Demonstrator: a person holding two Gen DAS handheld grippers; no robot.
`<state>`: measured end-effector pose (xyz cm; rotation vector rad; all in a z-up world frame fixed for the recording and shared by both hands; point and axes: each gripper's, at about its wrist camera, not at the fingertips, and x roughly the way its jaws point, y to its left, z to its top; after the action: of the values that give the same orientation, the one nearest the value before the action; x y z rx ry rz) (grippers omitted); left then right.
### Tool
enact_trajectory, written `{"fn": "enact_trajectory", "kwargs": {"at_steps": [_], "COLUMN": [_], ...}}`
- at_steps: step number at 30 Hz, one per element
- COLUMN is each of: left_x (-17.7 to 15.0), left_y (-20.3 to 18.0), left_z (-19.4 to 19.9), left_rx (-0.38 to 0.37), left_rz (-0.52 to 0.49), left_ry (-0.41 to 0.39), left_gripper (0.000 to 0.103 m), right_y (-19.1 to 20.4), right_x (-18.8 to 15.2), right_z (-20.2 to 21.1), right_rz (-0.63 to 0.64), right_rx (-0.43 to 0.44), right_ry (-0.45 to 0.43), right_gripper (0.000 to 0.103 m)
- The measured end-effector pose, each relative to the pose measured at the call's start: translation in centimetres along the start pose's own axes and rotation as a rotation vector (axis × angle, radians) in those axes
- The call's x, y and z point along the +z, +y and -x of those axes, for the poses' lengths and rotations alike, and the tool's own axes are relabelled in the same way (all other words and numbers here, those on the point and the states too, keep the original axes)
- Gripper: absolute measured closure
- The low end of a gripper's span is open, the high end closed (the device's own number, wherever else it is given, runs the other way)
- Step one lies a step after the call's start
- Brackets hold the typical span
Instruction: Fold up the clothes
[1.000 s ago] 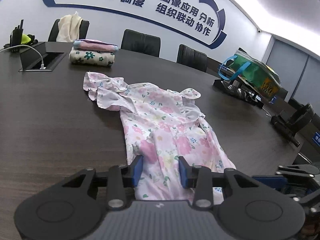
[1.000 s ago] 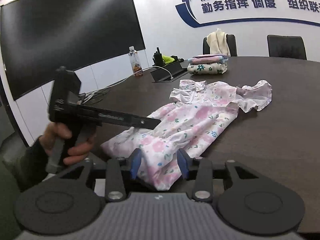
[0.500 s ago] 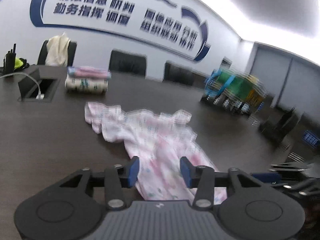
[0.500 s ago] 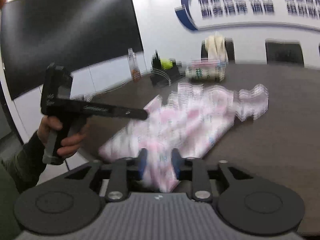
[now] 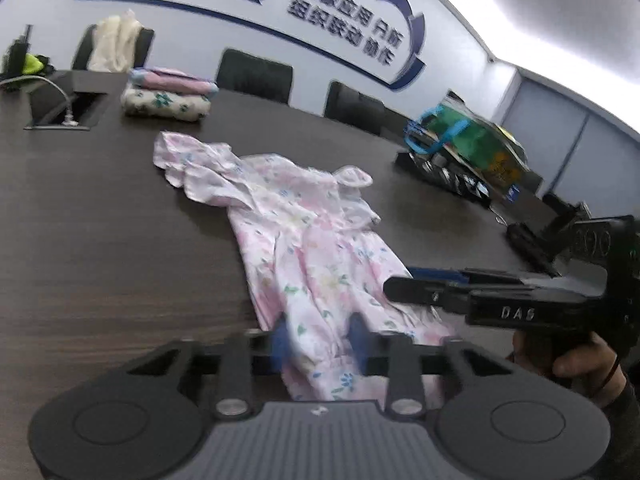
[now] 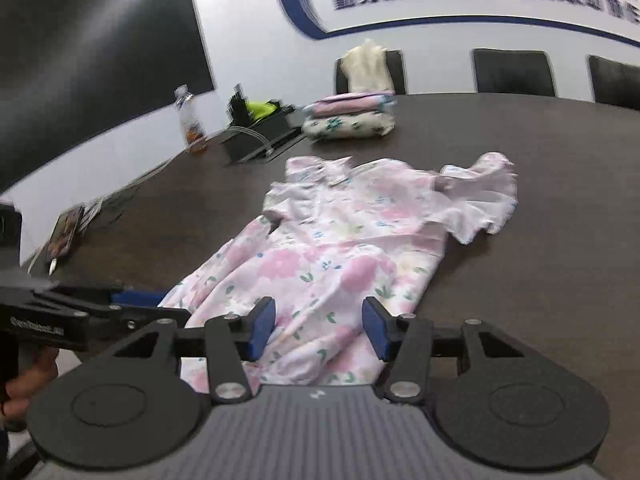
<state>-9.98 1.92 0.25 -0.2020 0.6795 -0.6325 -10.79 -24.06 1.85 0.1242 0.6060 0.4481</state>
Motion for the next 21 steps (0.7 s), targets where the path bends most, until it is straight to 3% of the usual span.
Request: {"fn": "enact_trajectory", "kwargs": {"at_steps": [2, 3, 4, 5, 10, 13, 16, 19, 21], "left_x": [0.3, 0.4, 0.6, 0.8, 1.4, 1.1, 0.6, 0.4, 0.3], "left_y": [0.0, -0.1, -0.2, -0.3, -0.3, -0.3, -0.7, -0.2, -0.2], "left_z": [-0.3, -0.3, -0.2, 0.0, -1.4, -2.8, -2.4, -2.1, -2.1], "left_rx": [0.001, 0.005, 0.0, -0.013, -0.011, 0.022, 0.046, 0.05, 0.054], "left_rz": [0.013, 0.021, 0.026, 0.025, 0.034, 0.026, -0.018, -0.02, -0.028], "left_ry": [-0.005, -0.011, -0.026, -0.046, -0.047, -0.014, -0.033, -0.034, -0.036], "left_gripper": [0.086, 0.087, 0.088, 0.091, 0.091, 0.09, 0.076, 0.073, 0.072], "right_y": [-0.3, -0.3, -0.3, -0.2, -0.2, -0.4, 0.4, 0.7, 0.6], "right_x": [-0.2, -0.2, -0.3, -0.2, 0.2, 0.1, -0.4, -0.1, 0.4], "right_z": [0.3, 0.3, 0.1, 0.2, 1.7, 0.9, -0.1, 1.1, 2.1], "right_rz": [-0.032, -0.044, -0.05, -0.048, -0.05, -0.037, 0.031, 0.075, 0.076], "right_rx": [-0.005, 0.002, 0.012, 0.013, -0.015, -0.049, -0.066, -0.088, -0.077], "right_ry": [-0.005, 0.001, 0.01, 0.003, -0.06, -0.033, 0.018, -0.037, -0.088], "right_gripper": [0.059, 0.068, 0.094, 0.098, 0.098, 0.097, 0.09, 0.082, 0.082]}}
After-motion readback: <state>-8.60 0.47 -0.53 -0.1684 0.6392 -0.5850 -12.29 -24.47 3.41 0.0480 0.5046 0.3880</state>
